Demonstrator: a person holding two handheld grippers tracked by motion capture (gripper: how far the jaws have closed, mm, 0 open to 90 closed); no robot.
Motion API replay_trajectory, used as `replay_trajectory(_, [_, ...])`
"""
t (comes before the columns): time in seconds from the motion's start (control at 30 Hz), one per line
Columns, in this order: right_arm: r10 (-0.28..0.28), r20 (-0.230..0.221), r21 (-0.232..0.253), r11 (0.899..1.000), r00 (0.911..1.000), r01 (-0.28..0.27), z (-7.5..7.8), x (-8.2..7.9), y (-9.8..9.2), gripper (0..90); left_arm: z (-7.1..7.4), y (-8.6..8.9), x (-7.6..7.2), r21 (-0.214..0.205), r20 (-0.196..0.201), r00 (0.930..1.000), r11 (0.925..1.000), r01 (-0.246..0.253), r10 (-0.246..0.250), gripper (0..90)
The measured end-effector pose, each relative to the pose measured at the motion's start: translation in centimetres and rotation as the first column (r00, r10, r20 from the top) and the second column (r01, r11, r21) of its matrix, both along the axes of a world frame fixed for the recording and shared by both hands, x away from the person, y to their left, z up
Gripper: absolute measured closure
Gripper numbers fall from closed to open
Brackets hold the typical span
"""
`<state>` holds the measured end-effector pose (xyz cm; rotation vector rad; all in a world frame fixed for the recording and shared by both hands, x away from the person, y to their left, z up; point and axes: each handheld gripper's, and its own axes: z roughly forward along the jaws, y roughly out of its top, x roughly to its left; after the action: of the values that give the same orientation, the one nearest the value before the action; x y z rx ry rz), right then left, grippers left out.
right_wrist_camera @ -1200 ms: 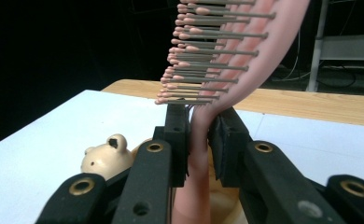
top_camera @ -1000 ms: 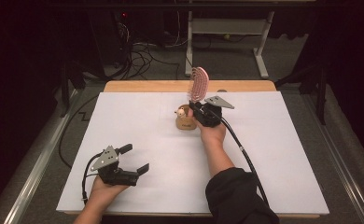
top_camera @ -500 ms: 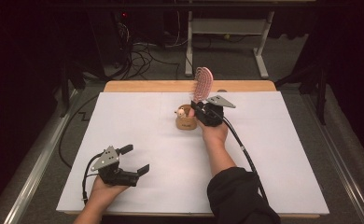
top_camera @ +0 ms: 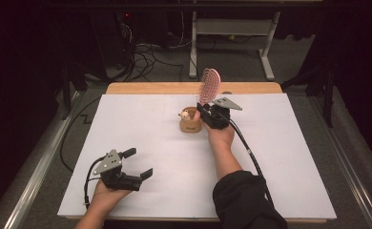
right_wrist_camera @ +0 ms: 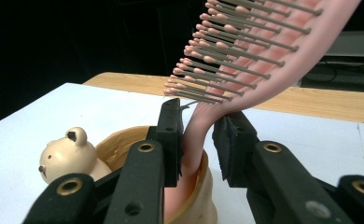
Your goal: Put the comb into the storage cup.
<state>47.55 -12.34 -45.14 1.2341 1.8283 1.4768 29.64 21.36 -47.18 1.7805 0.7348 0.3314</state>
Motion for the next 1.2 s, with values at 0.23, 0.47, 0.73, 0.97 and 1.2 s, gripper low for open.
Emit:
replay_trajectory(0.23, [-0.001, 0.001, 0.0, 1.0, 1.0, 0.001, -0.05, -0.02, -0.06, 72.7, -0.01, -0.04, -0.02, 0.003, -0.001, 1.0, 1.0, 0.004, -0.004, 0.0])
replay_trajectory(0.47, [-0.006, 0.002, -0.003, 1.0, 1.0, 0.006, 0.0, -0.05, -0.08, 71.6, -0.01, -0.05, -0.02, 0.003, -0.002, 1.0, 1.0, 0.007, -0.007, 0.0])
replay_trajectory(0.73, [-0.01, 0.002, -0.006, 1.0, 0.9999, 0.01, -0.04, -0.04, -0.06, 70.6, -0.05, -0.07, -0.02, 0.007, -0.004, 1.0, 0.9999, 0.008, -0.008, 0.0])
replay_trajectory(0.97, [-0.012, -0.004, -0.007, 1.0, 0.9999, 0.012, -0.09, -0.01, -0.08, 68.1, -0.05, -0.11, -0.04, 0.008, -0.002, 0.9999, 0.9999, 0.01, -0.01, 0.0])
replay_trajectory(1.2, [-0.01, -0.011, -0.017, 1.0, 0.9999, 0.01, -0.19, -0.02, -0.04, 64.6, -0.07, -0.15, -0.02, 0.009, -0.002, 0.9999, 0.9999, 0.01, -0.01, 0.0])
